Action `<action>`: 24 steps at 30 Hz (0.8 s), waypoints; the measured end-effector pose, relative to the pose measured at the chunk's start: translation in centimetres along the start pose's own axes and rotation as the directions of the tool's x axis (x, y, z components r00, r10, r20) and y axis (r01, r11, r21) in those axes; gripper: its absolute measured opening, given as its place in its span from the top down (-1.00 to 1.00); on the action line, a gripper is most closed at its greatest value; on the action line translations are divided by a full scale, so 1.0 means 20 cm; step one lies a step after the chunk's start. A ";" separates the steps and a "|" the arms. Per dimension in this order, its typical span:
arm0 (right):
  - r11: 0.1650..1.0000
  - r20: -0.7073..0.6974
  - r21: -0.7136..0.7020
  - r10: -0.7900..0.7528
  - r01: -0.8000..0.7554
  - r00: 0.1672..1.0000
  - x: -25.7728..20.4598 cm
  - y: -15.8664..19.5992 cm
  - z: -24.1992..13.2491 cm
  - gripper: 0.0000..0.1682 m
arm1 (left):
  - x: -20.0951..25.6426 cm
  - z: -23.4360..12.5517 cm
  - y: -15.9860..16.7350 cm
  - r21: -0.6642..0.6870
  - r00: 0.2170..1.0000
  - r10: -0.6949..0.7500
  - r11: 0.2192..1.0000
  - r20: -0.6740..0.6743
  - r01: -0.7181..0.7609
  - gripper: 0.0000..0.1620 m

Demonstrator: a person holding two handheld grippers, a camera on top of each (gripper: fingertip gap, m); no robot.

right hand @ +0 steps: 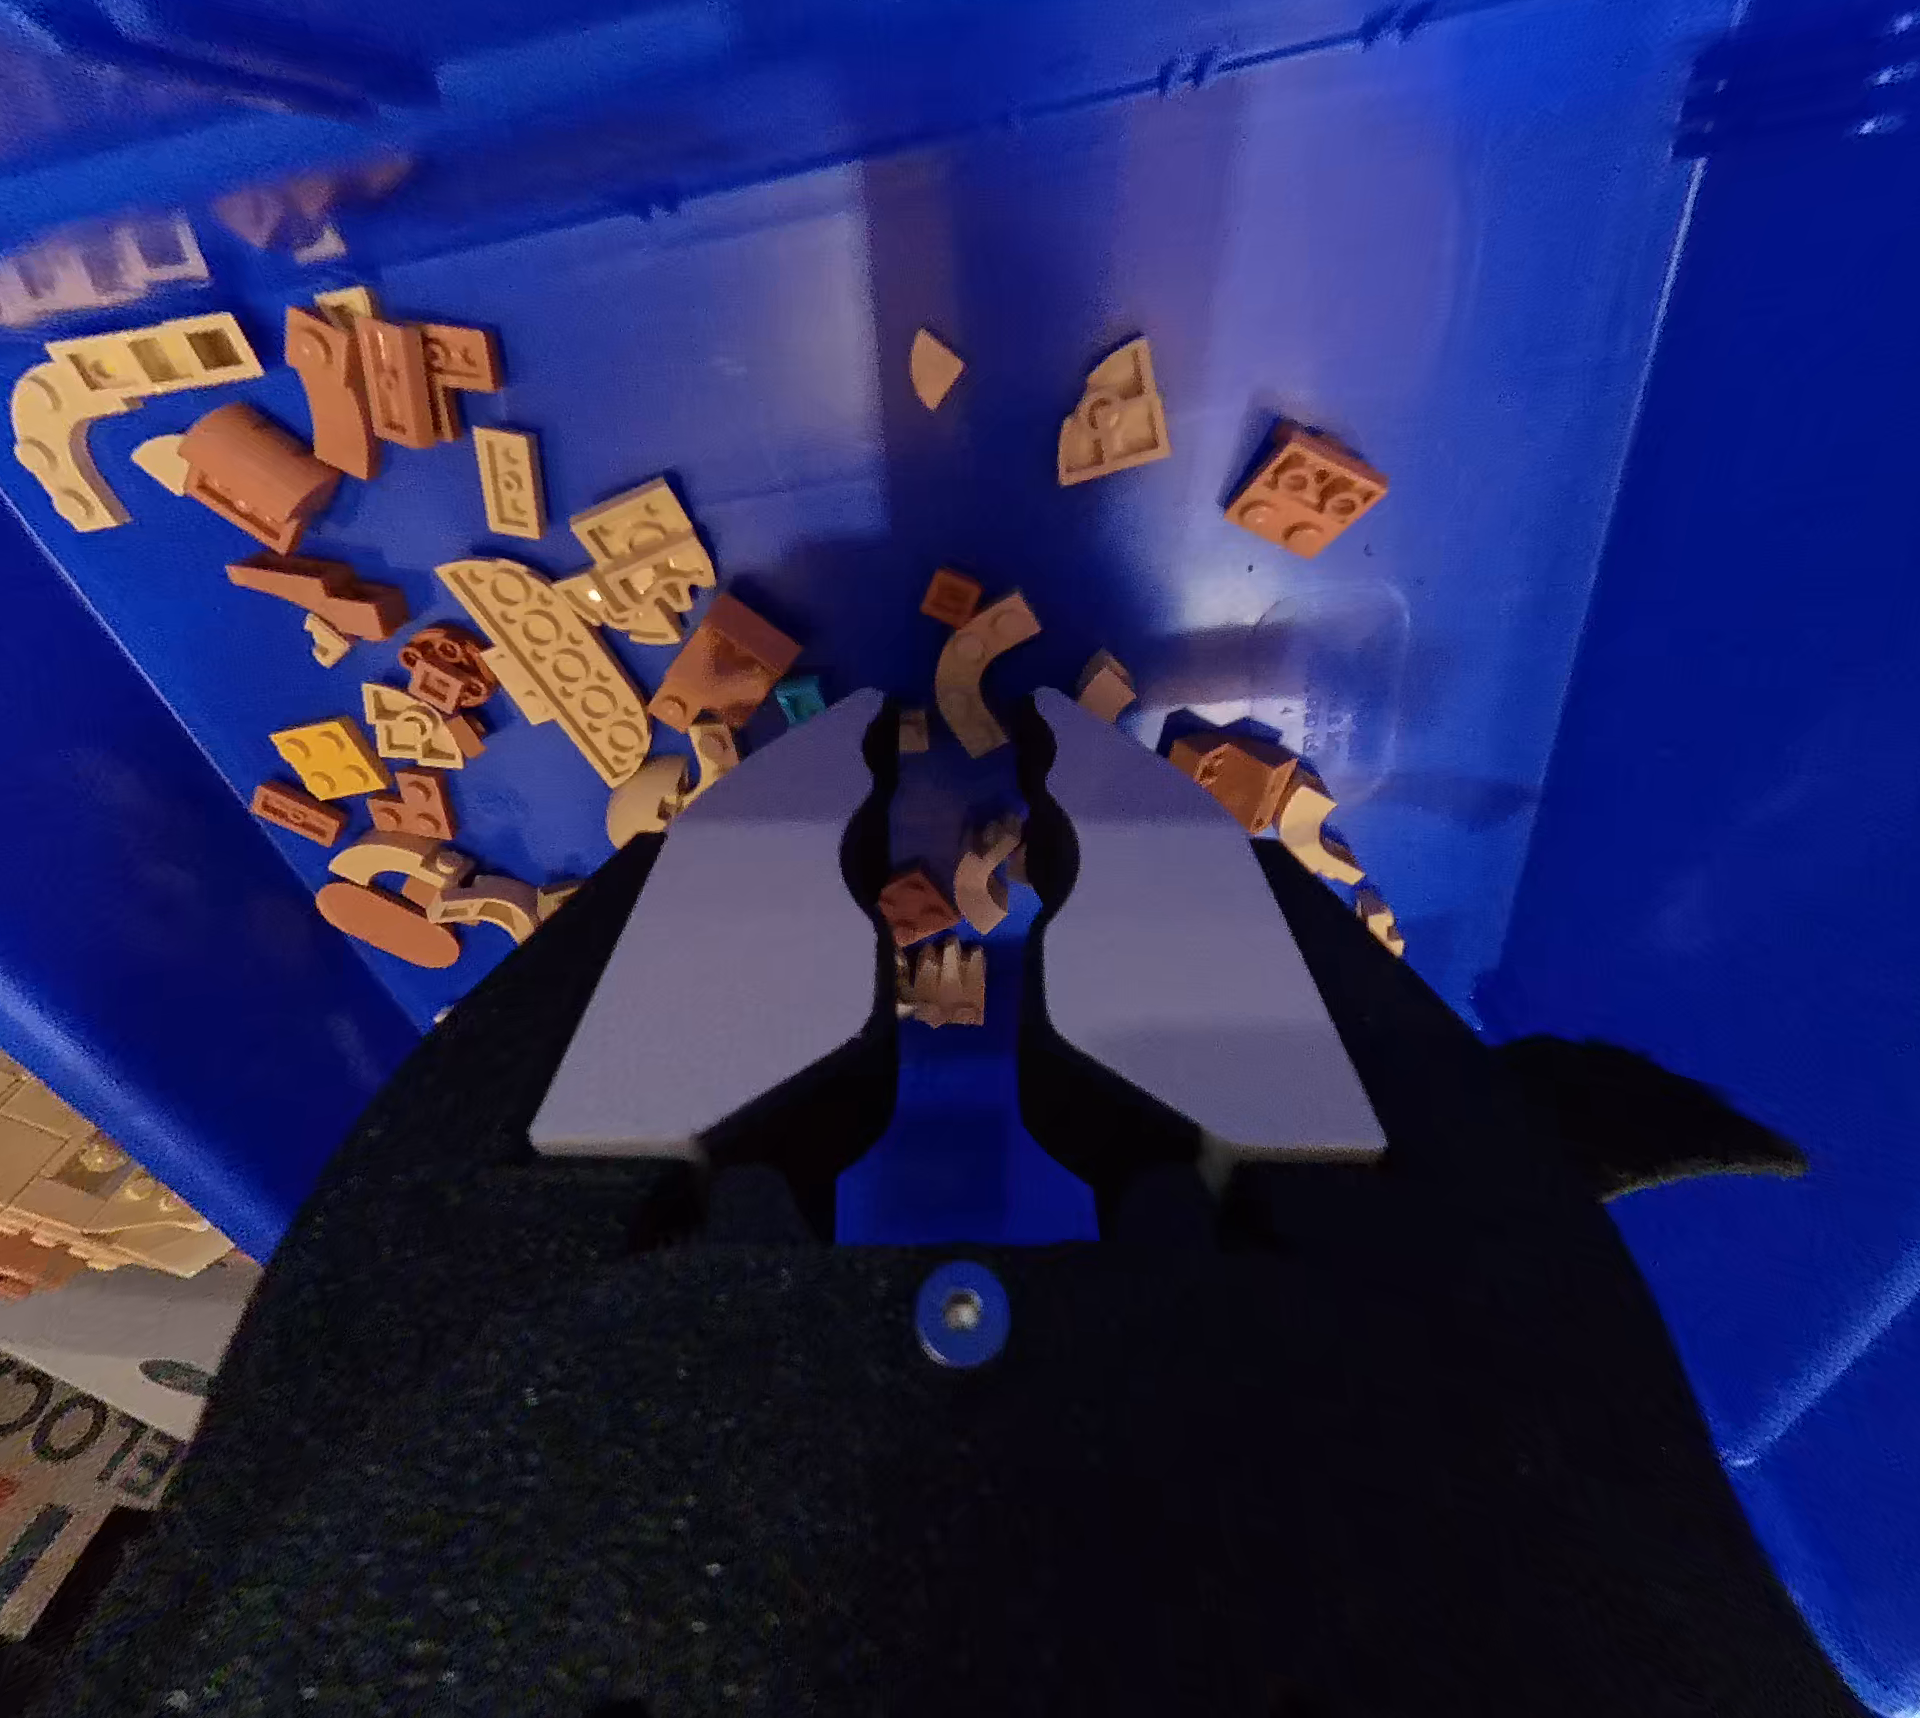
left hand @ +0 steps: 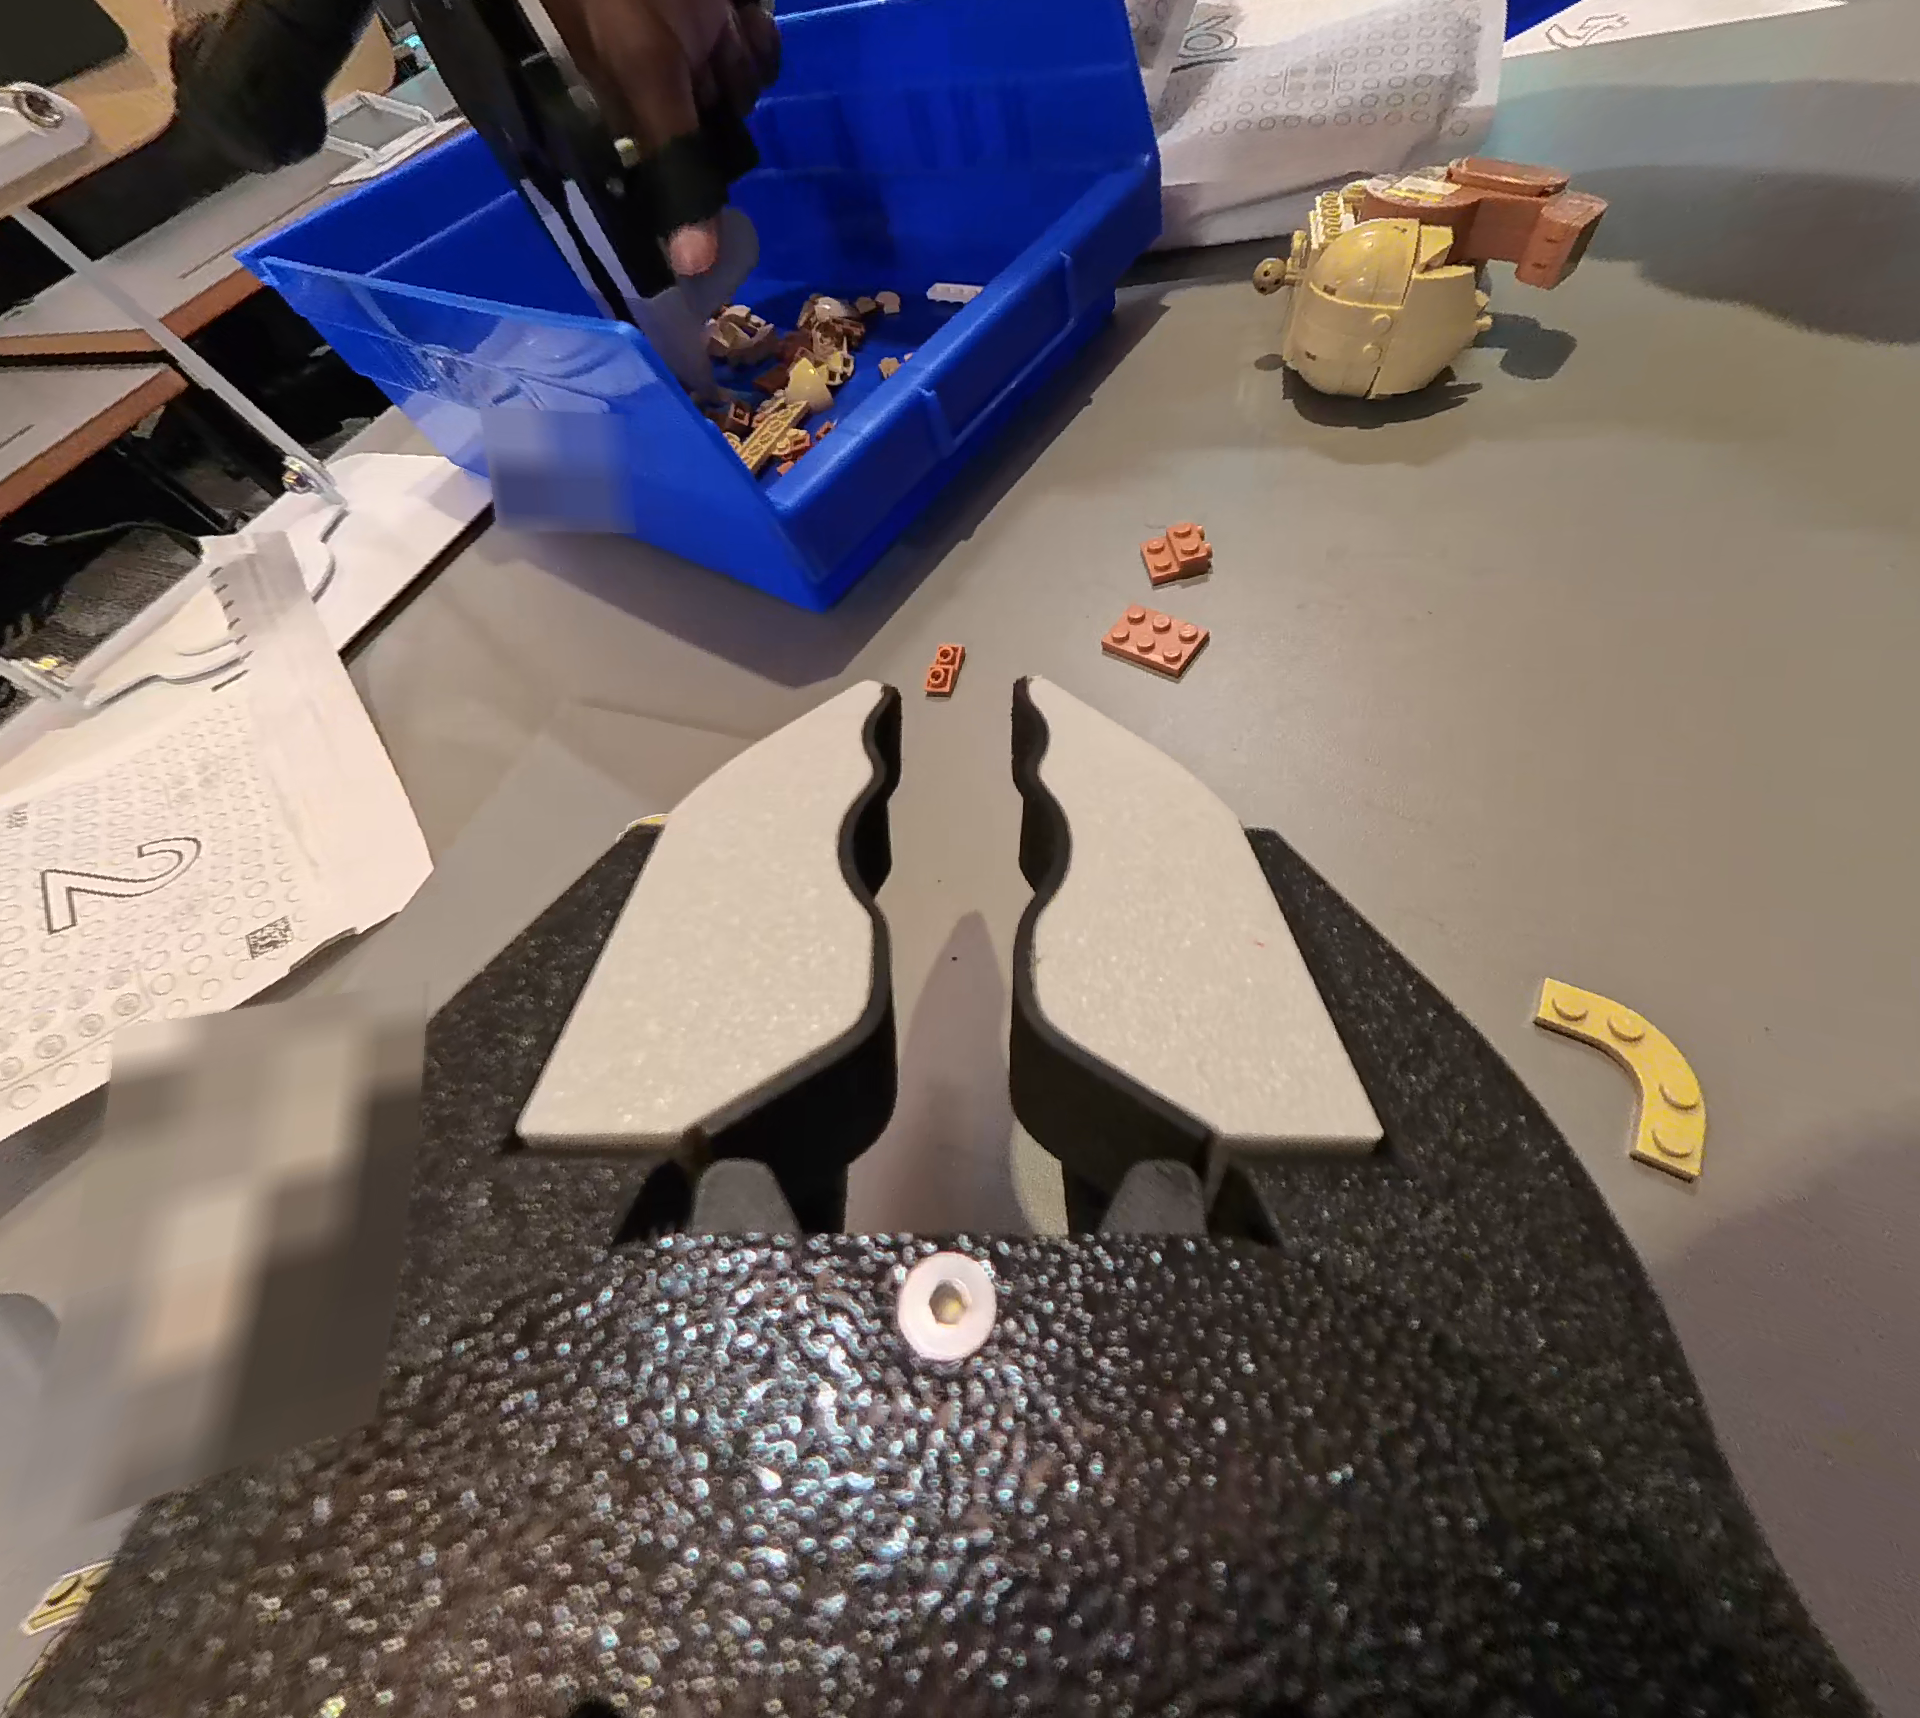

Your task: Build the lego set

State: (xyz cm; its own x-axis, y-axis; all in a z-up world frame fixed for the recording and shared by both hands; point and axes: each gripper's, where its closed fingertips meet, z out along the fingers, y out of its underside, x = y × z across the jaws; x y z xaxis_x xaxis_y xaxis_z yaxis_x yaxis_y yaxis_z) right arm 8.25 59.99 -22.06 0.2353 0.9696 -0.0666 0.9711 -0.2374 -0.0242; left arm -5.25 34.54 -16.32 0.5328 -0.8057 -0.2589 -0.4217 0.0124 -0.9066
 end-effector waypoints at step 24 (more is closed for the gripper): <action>0.906 0.007 0.176 -0.391 0.384 0.920 -1.27 -0.10 -0.33 0.91 | -0.20 -0.17 0.07 0.029 0.990 -0.093 0.995 0.105 0.091 0.78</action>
State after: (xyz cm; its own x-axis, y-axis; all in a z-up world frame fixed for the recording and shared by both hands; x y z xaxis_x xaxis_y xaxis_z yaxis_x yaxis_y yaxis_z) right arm 0.51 36.28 -13.83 -0.1635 0.9848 -0.0585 0.9636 0.1467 -0.2234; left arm -10.47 35.73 -15.48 0.6442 -0.7364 -0.2068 -0.3503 -0.0436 -0.9356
